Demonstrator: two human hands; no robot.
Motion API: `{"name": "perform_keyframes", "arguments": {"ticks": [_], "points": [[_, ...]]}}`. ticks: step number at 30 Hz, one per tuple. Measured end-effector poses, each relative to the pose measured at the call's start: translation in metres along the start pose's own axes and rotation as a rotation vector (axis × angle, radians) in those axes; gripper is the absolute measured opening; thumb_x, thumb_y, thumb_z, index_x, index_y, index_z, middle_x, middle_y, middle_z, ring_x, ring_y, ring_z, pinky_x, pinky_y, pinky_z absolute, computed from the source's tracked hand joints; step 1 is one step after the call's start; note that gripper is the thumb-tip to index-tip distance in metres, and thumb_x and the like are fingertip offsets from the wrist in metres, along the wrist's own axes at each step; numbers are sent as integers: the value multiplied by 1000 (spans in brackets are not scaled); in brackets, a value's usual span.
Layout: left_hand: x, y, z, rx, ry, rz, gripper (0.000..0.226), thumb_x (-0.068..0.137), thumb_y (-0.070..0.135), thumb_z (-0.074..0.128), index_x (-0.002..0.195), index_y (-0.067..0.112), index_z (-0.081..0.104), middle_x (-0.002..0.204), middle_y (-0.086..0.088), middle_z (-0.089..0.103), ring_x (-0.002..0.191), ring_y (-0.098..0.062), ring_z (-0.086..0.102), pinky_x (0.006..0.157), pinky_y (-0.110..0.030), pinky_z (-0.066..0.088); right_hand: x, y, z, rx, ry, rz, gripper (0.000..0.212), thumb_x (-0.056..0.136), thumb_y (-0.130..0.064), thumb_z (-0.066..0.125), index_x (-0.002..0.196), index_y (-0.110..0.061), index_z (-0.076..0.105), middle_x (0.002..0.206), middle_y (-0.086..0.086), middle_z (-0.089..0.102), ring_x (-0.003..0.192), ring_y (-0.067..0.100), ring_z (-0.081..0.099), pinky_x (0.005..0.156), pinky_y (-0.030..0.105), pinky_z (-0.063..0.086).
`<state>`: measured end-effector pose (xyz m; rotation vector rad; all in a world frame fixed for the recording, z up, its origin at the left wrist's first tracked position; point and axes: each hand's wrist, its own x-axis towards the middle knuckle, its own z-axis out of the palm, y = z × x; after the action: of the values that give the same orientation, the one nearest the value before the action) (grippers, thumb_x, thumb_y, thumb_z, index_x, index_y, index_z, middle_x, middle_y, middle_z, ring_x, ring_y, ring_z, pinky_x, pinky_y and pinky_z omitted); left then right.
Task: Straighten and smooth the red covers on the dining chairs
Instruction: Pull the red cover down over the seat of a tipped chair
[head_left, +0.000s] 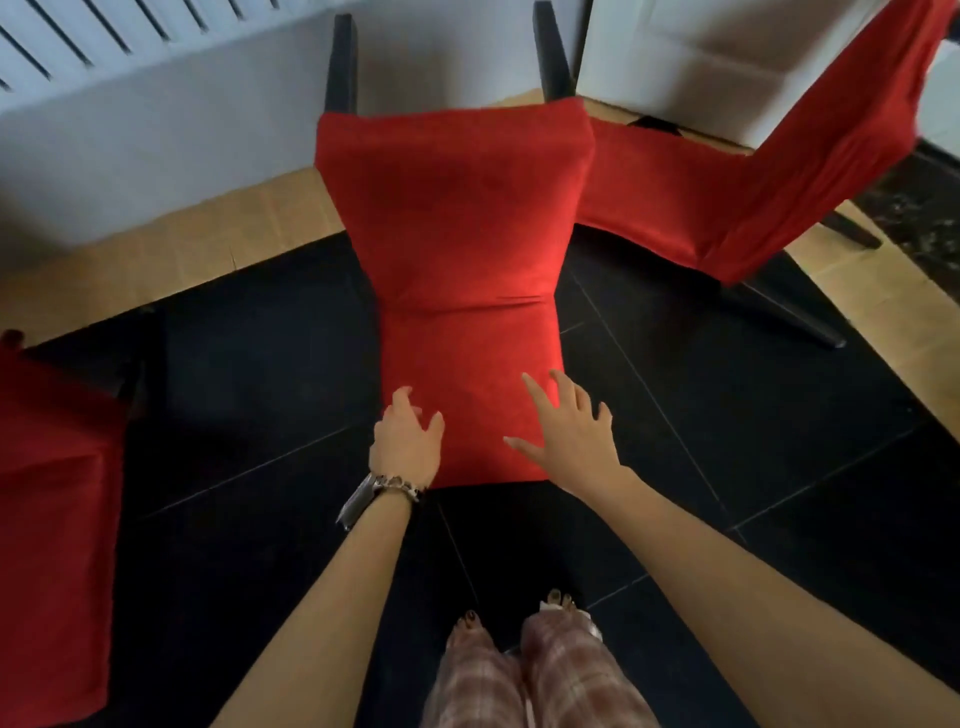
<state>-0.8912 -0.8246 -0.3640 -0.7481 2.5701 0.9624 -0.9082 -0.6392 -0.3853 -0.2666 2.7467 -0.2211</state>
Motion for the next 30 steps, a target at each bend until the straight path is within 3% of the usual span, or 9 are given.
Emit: {"name": "perform_keyframes", "arguments": {"ticks": [3, 6, 10, 14, 19, 24, 27, 30], "points": [[31, -32, 48, -45, -22, 19, 53, 95, 35, 53, 141, 19, 33, 120, 5, 59, 99, -11, 55, 80, -34, 49, 24, 13, 54, 0, -12, 0, 88, 87, -65, 47, 152, -31, -3, 158, 10, 9, 143, 30, 18, 109, 57, 25], [56, -62, 95, -32, -43, 42, 53, 94, 36, 54, 141, 20, 34, 110, 10, 58, 86, -6, 54, 63, -25, 43, 44, 26, 104, -33, -23, -31, 86, 88, -64, 47, 152, -33, -1, 158, 9, 7, 143, 30, 16, 108, 57, 25], [83, -93, 150, -25, -37, 26, 53, 93, 32, 58, 139, 19, 34, 115, 6, 59, 99, -13, 57, 79, -37, 51, 68, 45, 168, -75, -38, -89, 88, 87, -63, 49, 152, -34, -3, 159, 8, 2, 145, 29, 11, 110, 59, 22], [107, -120, 196, 104, 2, 127, 51, 91, 31, 60, 136, 18, 38, 124, 3, 54, 113, -18, 52, 89, -42, 48, 88, 65, 224, -151, -26, -173, 87, 87, -64, 49, 152, -34, -1, 159, 8, 1, 146, 27, 8, 111, 59, 19], [139, -158, 239, 149, 69, 178, 27, 93, 33, 56, 117, 22, 51, 111, 7, 58, 103, -14, 55, 83, -36, 48, 115, 85, 286, -195, -12, -218, 82, 88, -65, 45, 152, -35, 4, 159, 8, 0, 147, 27, 5, 112, 58, 19], [157, -179, 290, 237, -65, 261, 15, 95, 42, 50, 98, 30, 59, 89, 12, 66, 84, -11, 62, 68, -29, 47, 143, 93, 336, -233, -34, -305, 85, 88, -62, 49, 153, -32, 4, 160, 8, -2, 147, 26, 2, 113, 60, 16], [165, -188, 319, 107, -146, 178, 19, 95, 43, 50, 94, 29, 62, 84, 11, 70, 81, -12, 65, 75, -33, 52, 157, 97, 359, -246, -13, -317, 88, 87, -62, 50, 153, -31, 1, 160, 9, -3, 147, 27, 1, 113, 62, 15], [174, -201, 337, -191, -248, -3, 26, 96, 40, 50, 92, 19, 64, 85, 5, 71, 75, -11, 65, 76, -34, 55, 167, 105, 376, -290, 26, -357, 98, 84, -68, 49, 150, -34, -15, 160, 9, -10, 147, 30, -3, 111, 65, 9]]}}
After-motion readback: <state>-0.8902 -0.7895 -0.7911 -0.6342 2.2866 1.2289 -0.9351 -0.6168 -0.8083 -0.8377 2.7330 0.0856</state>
